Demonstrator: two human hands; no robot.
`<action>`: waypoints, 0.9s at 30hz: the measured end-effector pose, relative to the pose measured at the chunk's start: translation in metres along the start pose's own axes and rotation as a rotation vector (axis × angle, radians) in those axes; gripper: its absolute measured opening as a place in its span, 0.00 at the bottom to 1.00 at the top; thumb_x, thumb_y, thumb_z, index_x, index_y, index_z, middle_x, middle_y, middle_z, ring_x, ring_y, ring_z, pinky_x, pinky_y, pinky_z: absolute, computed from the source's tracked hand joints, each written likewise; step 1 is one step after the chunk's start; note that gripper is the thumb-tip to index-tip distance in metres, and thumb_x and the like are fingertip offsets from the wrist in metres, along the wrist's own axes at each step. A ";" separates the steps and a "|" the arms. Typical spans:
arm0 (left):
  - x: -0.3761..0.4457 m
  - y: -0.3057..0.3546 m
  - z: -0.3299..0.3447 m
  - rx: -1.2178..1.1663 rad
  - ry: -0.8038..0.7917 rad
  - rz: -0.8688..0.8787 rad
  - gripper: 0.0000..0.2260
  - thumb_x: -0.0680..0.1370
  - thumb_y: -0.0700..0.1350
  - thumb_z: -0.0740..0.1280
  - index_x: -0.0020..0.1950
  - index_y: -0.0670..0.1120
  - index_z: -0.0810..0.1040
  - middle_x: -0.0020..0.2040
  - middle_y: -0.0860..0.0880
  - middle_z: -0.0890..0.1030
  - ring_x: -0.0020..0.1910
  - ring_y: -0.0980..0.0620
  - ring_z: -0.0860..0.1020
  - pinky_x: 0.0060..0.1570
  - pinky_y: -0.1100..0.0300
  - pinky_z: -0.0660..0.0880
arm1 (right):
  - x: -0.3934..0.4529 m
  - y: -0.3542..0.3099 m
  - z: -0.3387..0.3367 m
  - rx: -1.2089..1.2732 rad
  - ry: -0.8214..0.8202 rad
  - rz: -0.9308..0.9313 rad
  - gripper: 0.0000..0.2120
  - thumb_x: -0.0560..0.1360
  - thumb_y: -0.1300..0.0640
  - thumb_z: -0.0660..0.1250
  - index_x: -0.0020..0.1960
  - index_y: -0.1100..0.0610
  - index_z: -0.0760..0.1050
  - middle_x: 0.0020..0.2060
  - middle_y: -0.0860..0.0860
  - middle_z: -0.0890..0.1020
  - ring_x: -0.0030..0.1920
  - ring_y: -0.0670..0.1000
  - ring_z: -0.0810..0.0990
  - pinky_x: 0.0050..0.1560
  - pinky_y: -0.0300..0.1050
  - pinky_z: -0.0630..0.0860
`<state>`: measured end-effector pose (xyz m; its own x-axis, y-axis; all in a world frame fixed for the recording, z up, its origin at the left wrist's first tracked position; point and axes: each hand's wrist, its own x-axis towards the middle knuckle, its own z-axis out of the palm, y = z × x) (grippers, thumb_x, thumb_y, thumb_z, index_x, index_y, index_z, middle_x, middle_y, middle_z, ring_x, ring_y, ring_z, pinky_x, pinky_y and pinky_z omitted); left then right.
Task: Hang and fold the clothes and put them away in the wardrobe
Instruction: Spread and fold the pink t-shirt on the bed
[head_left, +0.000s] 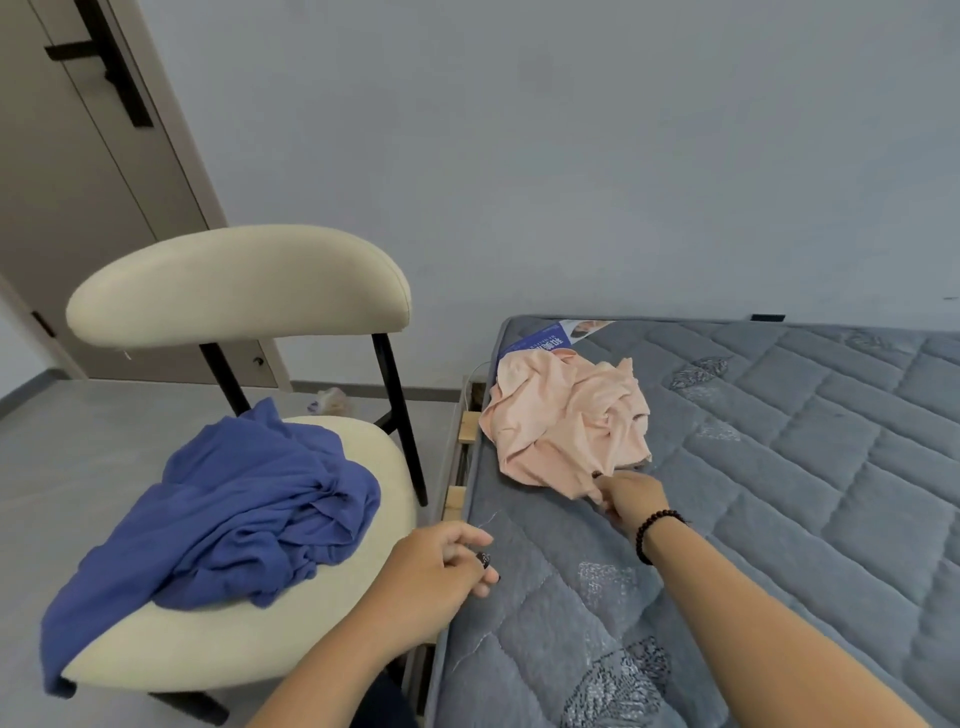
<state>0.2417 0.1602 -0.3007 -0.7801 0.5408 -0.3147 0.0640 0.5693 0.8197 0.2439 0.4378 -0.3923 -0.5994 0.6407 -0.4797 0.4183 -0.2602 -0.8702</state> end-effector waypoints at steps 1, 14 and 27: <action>0.005 0.001 0.004 0.005 -0.003 0.010 0.12 0.77 0.38 0.61 0.58 0.51 0.76 0.41 0.55 0.85 0.42 0.58 0.83 0.57 0.55 0.76 | -0.008 -0.014 -0.001 0.000 -0.041 -0.069 0.18 0.73 0.67 0.66 0.28 0.58 0.64 0.24 0.53 0.69 0.21 0.49 0.68 0.24 0.38 0.65; 0.020 0.065 0.040 -0.026 0.296 0.310 0.35 0.74 0.46 0.72 0.75 0.50 0.56 0.67 0.54 0.62 0.69 0.51 0.64 0.64 0.58 0.64 | -0.185 -0.174 -0.029 -0.181 -0.447 -0.648 0.10 0.78 0.62 0.64 0.38 0.61 0.71 0.28 0.52 0.69 0.26 0.45 0.68 0.27 0.35 0.66; -0.042 0.085 0.046 -0.085 0.195 0.519 0.63 0.55 0.66 0.80 0.72 0.69 0.34 0.77 0.60 0.54 0.74 0.54 0.62 0.65 0.45 0.72 | -0.277 -0.203 -0.032 0.053 -0.458 -0.820 0.06 0.77 0.60 0.66 0.46 0.63 0.78 0.32 0.54 0.80 0.34 0.48 0.78 0.46 0.44 0.74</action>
<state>0.3085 0.2150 -0.2400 -0.7609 0.6075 0.2280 0.4260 0.2026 0.8818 0.3469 0.3364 -0.0787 -0.9081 0.2947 0.2974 -0.2781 0.1065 -0.9546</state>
